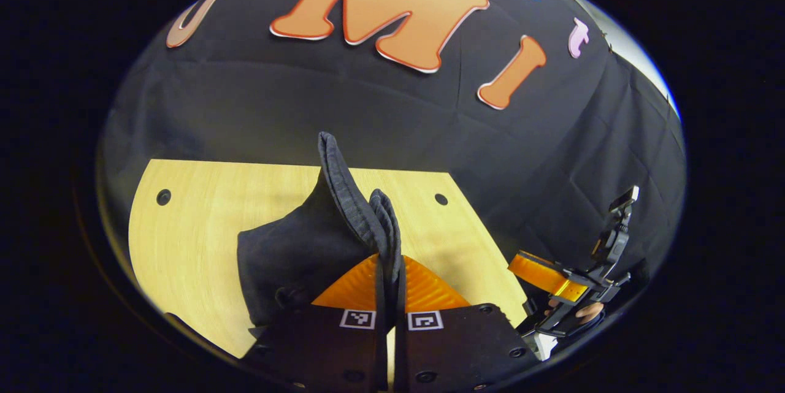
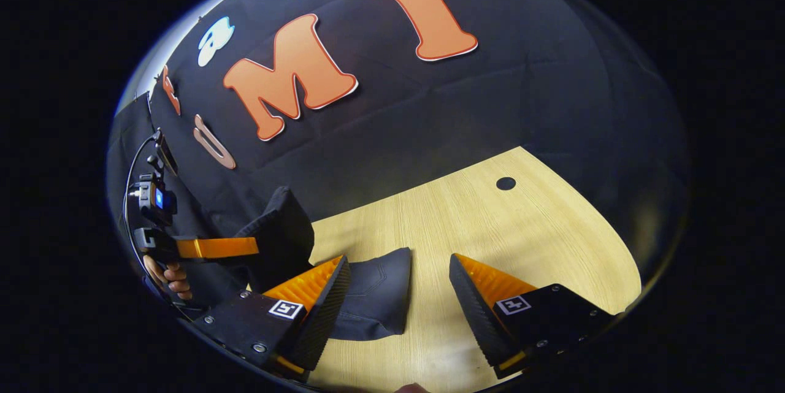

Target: Grasp the waist and the cuffs of the jeans and fold them to make the two legs overlap; first hold the waist and fold one-third of the jeans toward the cuffs, then hold the cuffs and fold the remaining one-third in the same direction to finish folding.

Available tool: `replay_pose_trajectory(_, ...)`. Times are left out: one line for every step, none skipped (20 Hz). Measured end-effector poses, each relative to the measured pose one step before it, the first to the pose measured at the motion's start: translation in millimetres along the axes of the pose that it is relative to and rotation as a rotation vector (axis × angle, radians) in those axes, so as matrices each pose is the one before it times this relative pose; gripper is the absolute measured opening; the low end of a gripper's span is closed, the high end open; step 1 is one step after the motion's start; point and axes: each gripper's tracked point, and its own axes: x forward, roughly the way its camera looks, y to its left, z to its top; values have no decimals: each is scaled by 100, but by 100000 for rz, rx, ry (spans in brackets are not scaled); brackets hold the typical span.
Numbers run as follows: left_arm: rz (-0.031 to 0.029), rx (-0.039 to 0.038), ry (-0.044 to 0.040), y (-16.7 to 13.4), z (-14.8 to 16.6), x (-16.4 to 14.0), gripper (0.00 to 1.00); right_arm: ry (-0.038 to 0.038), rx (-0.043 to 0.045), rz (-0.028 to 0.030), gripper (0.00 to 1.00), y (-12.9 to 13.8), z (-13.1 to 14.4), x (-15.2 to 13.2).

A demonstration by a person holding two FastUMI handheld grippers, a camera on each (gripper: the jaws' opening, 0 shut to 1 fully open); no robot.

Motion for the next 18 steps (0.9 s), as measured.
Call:
replay_pose_trajectory(615,1986,1866,-334,-818,829,5,551,-205,-97,98,-328,-85,123)
replay_pose_trajectory(452,660,2075,-436,-805,1023,5,461,-91,-189,98,-356,-59,164)
replay_pose_trajectory(7,903,1412,-316,-785,555,5,250,-161,382,98,-58,-18,51)
replay_pose_trajectory(907,-182,1877,-218,-639,756,5,215,-59,-190,98,-146,-24,179)
replay_pose_trajectory(366,461,2151,-413,-827,1008,6,98,-98,358,99,7,-2,123)
replay_pose_trajectory(-507,-331,1672,-367,-620,719,6,308,-13,80,98,-109,-72,133)
replay_pose_trajectory(-2591,-80,8,-986,-283,696,15,311,-17,479,99,32,-24,79)
replay_pose_trajectory(-3452,-259,-637,-1041,55,-107,17,428,-43,272,98,47,-81,160)
replay_pose_trajectory(-4224,249,-1090,-1348,93,233,25,223,83,238,99,27,-77,119)
replay_pose_trajectory(82,2083,-1879,-535,47,252,38,262,23,155,98,106,48,197)
replay_pose_trajectory(1413,2562,-1254,17,506,-970,52,-27,-143,-85,98,82,25,171)
replay_pose_trajectory(2576,2925,-2069,253,439,-610,65,-134,-567,206,98,124,-42,248)
replay_pose_trajectory(2962,2210,-1860,349,241,-574,78,-326,-1032,-534,98,14,14,190)
replay_pose_trajectory(2604,1377,-2796,467,551,-813,78,-775,-1509,-8,99,156,88,19)
replay_pose_trajectory(2436,640,-3152,550,527,-903,79,-1029,-1677,-386,98,193,169,-123)
replay_pose_trajectory(2921,253,-3070,628,543,-886,89,-1191,-1851,311,98,356,269,-64)
replay_pose_trajectory(3628,408,-3382,986,505,-928,90,-1090,-1928,153,98,543,199,-160)
replay_pose_trajectory(3667,-157,-3282,1048,618,-949,91,-1040,-1819,398,98,707,345,18)
